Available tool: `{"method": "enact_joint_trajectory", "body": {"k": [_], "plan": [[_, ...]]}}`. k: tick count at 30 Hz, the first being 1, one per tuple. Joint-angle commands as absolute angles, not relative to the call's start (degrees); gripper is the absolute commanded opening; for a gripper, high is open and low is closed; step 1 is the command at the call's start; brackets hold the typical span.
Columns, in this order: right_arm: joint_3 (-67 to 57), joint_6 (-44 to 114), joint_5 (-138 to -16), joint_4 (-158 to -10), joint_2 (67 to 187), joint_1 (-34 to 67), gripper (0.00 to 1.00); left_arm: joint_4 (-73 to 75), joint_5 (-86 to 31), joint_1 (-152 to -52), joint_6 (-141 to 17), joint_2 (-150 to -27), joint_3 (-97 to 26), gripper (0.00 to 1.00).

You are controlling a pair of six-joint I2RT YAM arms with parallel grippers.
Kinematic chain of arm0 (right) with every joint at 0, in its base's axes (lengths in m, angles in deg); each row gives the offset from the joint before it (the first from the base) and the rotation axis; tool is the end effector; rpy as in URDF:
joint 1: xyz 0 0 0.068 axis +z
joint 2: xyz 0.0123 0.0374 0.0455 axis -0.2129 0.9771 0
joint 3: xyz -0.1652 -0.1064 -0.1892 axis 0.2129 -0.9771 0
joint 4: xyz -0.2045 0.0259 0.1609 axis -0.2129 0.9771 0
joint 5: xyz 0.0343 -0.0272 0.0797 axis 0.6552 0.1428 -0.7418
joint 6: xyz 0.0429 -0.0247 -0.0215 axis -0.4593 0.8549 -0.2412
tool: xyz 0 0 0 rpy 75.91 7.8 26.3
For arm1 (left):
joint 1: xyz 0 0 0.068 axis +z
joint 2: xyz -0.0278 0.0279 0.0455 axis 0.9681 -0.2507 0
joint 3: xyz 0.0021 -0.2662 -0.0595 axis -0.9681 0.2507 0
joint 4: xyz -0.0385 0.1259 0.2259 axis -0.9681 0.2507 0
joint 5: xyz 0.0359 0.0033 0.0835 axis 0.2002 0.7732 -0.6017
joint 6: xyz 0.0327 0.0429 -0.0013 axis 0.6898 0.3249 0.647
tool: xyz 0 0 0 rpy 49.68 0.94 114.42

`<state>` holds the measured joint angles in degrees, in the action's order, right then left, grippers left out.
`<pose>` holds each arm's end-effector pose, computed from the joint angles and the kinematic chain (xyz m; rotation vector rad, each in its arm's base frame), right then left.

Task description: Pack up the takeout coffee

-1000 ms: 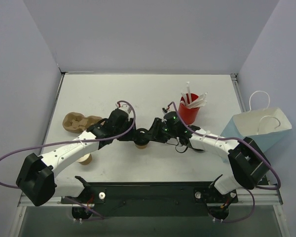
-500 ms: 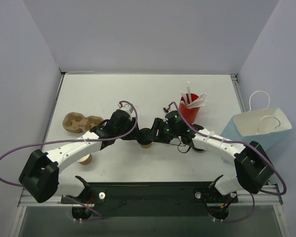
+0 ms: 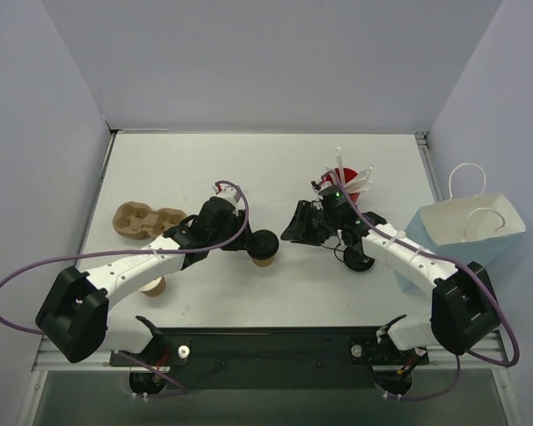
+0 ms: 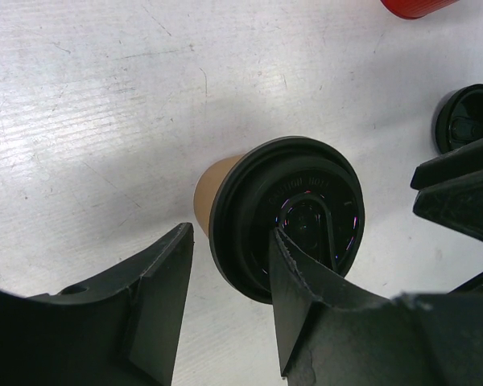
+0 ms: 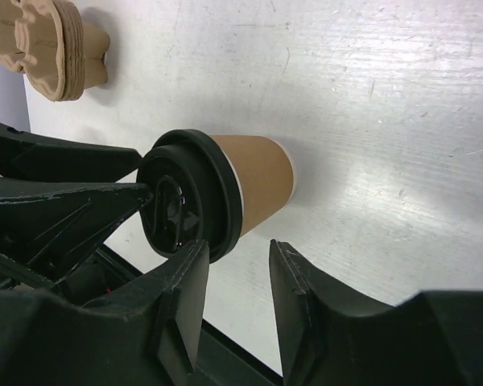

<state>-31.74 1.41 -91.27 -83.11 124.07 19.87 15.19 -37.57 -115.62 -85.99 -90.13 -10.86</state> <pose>0.2481 0.1721 0.2504 -0.0921 2.2831 1.1283 0.2195 -0.1836 0.2300 0.0886 2.3781 -0.6277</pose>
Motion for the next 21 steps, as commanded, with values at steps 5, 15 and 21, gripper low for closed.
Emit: {"method": "enact_joint_trajectory", "body": {"k": [5,15,21], "plan": [[-27.29,4.81,-98.01,-83.35,128.67,17.5,0.32,18.39,-38.54,-115.82,-84.1,-92.13,-8.56,0.51],[-29.04,2.96,-101.44,-88.45,132.45,17.59,0.27,17.95,-38.8,-116.0,-84.28,-92.3,-8.29,0.52],[-31.24,2.52,-101.1,-89.77,133.16,17.5,0.24,17.77,-38.89,-116.09,-84.36,-92.66,-8.29,0.52]]}}
